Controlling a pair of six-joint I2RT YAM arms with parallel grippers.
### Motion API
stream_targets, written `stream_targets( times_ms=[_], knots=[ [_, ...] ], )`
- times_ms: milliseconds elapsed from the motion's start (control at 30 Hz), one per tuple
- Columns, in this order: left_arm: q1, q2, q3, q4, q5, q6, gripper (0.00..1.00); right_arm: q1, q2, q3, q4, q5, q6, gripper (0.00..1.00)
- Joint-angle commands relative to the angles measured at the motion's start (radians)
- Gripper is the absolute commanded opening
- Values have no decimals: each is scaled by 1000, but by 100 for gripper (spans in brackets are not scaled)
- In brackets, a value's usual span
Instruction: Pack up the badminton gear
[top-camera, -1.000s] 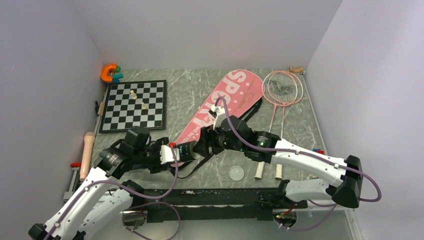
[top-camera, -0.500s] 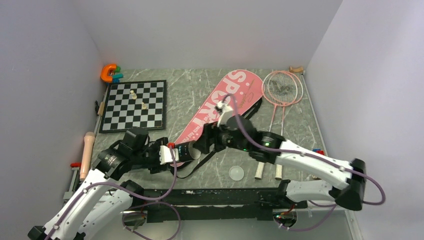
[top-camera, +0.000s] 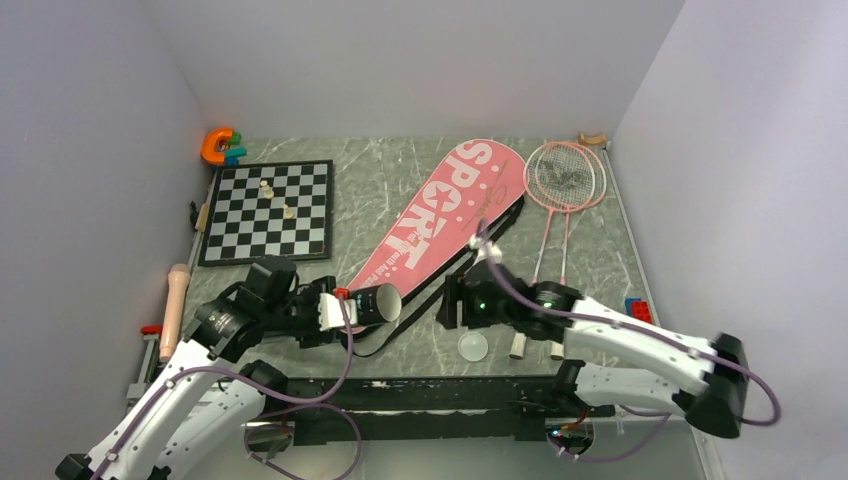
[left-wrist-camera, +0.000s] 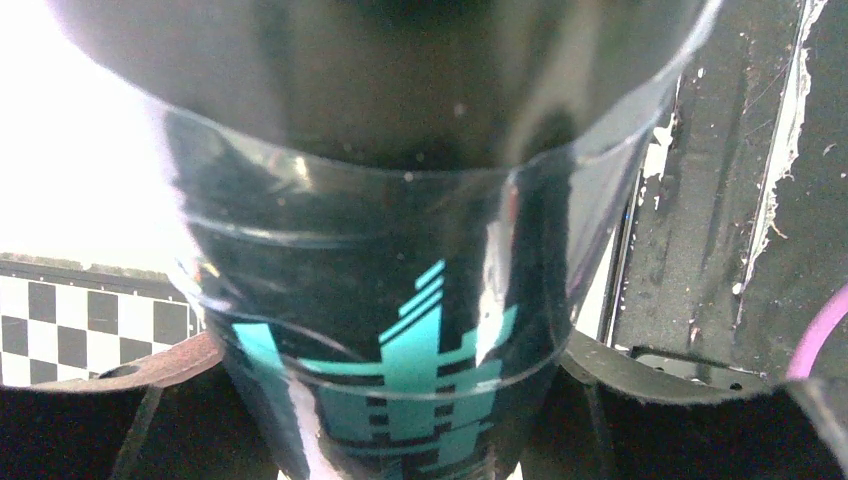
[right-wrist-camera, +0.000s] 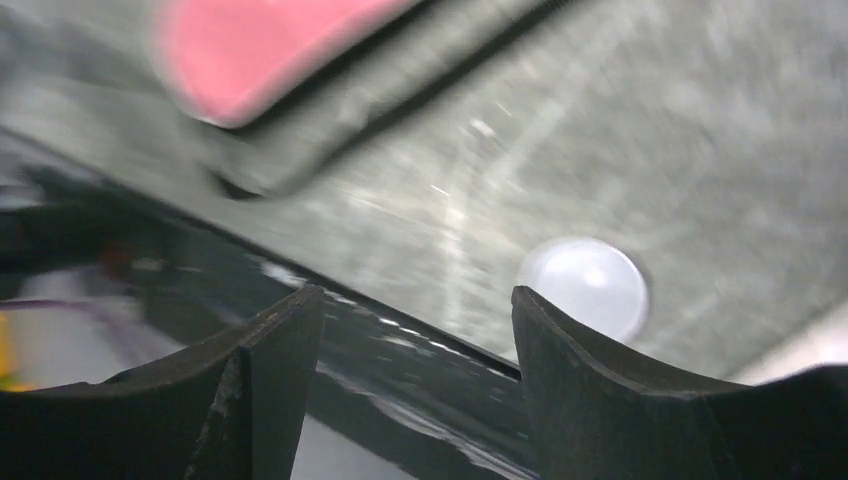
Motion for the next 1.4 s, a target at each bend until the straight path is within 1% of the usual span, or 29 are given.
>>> stream_targets(
  times_ms=[0, 300, 500, 700, 800, 933, 1167, 1367],
  knots=[
    [-3, -1, -21, 28, -6, 37, 0, 33, 114, -119, -67, 20, 98, 71],
    [-3, 6, -62, 20, -12, 48, 0, 112, 228, -182, 49, 51, 161, 66],
    [-3, 12, -61, 19, -12, 45, 0, 165, 354, -182, 116, 73, 189, 58],
    [-3, 7, -48, 17, -5, 38, 0, 192, 439, -161, 94, 135, 216, 50],
    [-3, 9, -46, 19, -2, 39, 0, 196, 441, -160, 78, 152, 224, 49],
    [-3, 10, -43, 26, 0, 35, 0, 197, 424, -177, 75, 154, 231, 44],
    [-4, 6, -37, 21, 2, 36, 0, 197, 364, -169, 40, 186, 234, 24],
    [-3, 1, -34, 15, 3, 35, 0, 194, 325, -159, 14, 219, 225, 6]
  ],
)
